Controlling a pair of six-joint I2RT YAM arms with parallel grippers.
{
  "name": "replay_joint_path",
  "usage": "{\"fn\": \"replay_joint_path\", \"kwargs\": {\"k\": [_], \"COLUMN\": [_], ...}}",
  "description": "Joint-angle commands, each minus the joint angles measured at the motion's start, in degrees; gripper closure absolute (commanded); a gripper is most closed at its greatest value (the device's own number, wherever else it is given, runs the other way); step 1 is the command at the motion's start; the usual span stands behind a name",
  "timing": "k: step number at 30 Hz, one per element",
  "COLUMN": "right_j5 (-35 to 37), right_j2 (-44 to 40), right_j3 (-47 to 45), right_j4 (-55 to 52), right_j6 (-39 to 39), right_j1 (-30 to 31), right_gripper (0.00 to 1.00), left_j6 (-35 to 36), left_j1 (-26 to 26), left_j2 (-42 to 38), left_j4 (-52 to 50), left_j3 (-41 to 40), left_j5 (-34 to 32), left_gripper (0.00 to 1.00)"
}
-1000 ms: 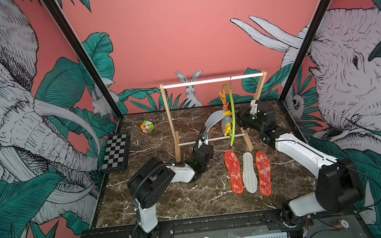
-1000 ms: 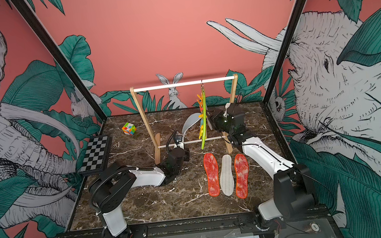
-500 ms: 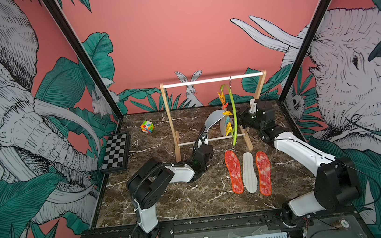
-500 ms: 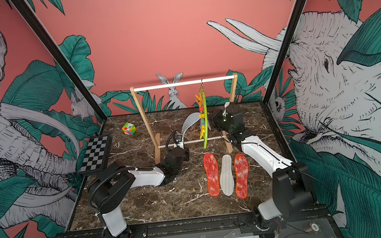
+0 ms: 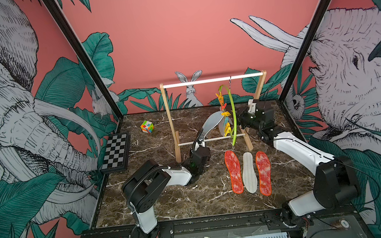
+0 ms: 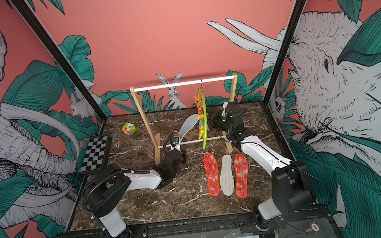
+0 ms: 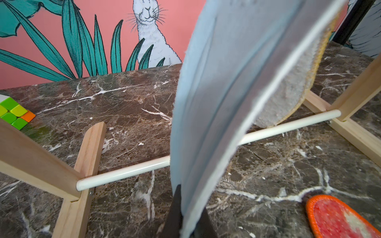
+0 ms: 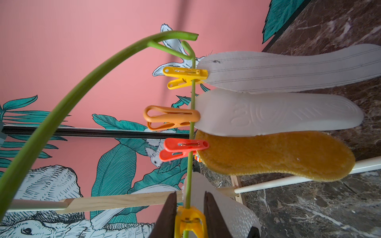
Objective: Take the shoe insoles off the hanger
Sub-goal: Open the clamp at the hanger.
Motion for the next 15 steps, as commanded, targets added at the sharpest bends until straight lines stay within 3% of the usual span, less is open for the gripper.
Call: {"fn": "replay_joint_path", "kwargs": {"k": [1,15], "right_j5": [-0.3,-1.4], "right_j2": [0.8,1.2], "right_j3": [1.3,2.1], "right_j4": [1.8,1.8], "right_j6": [-0.2,-0.5], "right_j1": [0.2,0.6], "right_gripper": [0.8,0.83], "left_j6": [-1.1,-1.4], "left_j1": [0.4,0.4], "left_j2": [-2.2,-3.1], "left_j4": [-0.5,-0.6], "left_j3": [-1.1,-2.3], "left_j5": [-1.5,-2.2], "left_gripper": [1.0,1.0]}}
